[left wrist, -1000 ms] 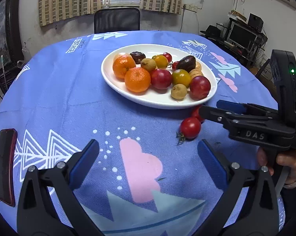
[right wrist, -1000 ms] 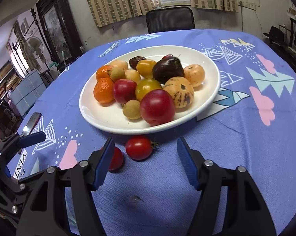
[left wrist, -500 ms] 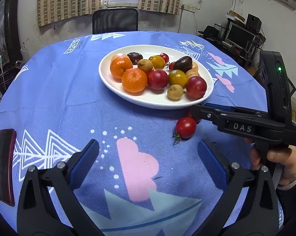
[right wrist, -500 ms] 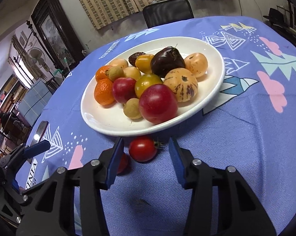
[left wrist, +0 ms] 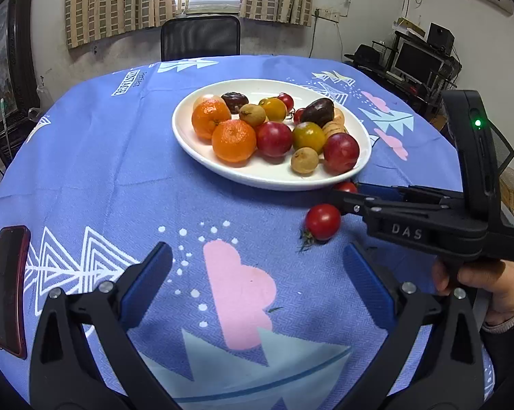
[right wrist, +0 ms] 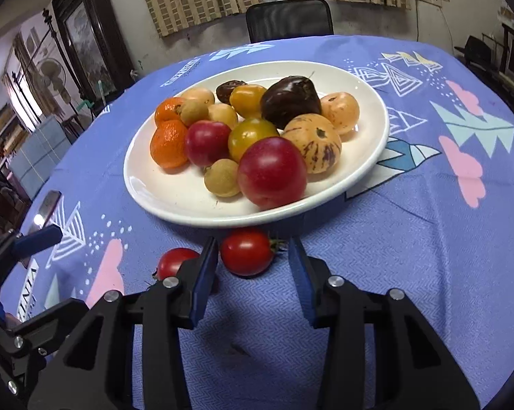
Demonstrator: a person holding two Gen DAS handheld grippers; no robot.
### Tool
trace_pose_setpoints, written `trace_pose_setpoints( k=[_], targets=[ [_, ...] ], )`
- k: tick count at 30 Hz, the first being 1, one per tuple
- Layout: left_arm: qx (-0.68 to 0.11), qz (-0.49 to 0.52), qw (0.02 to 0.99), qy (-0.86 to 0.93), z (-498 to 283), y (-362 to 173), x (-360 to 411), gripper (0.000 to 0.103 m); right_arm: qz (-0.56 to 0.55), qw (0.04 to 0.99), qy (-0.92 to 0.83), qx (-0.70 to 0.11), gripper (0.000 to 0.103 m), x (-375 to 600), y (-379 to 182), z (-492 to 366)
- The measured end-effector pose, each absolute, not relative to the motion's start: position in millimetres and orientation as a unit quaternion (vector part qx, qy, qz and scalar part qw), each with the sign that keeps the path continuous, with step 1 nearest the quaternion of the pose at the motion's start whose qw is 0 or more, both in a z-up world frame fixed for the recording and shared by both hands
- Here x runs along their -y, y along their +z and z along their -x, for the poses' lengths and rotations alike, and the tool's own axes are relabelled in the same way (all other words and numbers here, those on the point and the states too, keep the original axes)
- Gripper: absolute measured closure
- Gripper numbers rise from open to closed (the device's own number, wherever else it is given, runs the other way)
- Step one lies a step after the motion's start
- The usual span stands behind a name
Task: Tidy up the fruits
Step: 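Grasp a red cherry tomato with the right tool, then grasp the last red cherry tomato with the left tool while the right tool holds its tomato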
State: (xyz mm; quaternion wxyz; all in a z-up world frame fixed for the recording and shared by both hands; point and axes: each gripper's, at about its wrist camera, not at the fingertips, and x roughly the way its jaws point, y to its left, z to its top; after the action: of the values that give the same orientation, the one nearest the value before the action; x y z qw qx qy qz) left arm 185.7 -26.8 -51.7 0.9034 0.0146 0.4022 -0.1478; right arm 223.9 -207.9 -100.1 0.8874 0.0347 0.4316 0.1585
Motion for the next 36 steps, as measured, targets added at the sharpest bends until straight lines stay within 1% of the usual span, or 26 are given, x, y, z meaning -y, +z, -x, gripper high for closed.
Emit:
trace_pose_setpoints(
  k=[4,10,20,26,28,32,36],
  targets=[
    [-0.396,-0.027,0.905,-0.154,-183,-51,31,0.002,-0.018,0.888,0.157,-0.432,0.071,206,-100,-222],
    [-0.391,-0.049,0.905,-0.158,-182,-54,38,0.002,-0.009,0.887,0.157,-0.435,0.071,205,-99,-220],
    [-0.391,-0.042,0.901,-0.182,-183,-60,42,0.002,-0.028,0.879,0.16,-0.449,0.072,219,-96,-214],
    [-0.386,-0.04,0.897,-0.213,-190,-64,47,0.002,-0.032,0.882,0.157,-0.443,0.072,230,-90,-210],
    [-0.387,-0.057,0.891,-0.231,-194,-65,52,0.002,-0.033,0.883,0.157,-0.442,0.072,233,-89,-209],
    [-0.361,-0.134,0.878,-0.284,-195,-66,63,0.003,-0.044,0.88,0.158,-0.446,0.072,241,-90,-210],
    [-0.338,-0.173,0.867,-0.323,-199,-68,70,0.008,-0.048,0.877,0.147,-0.454,0.072,243,-94,-213]
  ],
)
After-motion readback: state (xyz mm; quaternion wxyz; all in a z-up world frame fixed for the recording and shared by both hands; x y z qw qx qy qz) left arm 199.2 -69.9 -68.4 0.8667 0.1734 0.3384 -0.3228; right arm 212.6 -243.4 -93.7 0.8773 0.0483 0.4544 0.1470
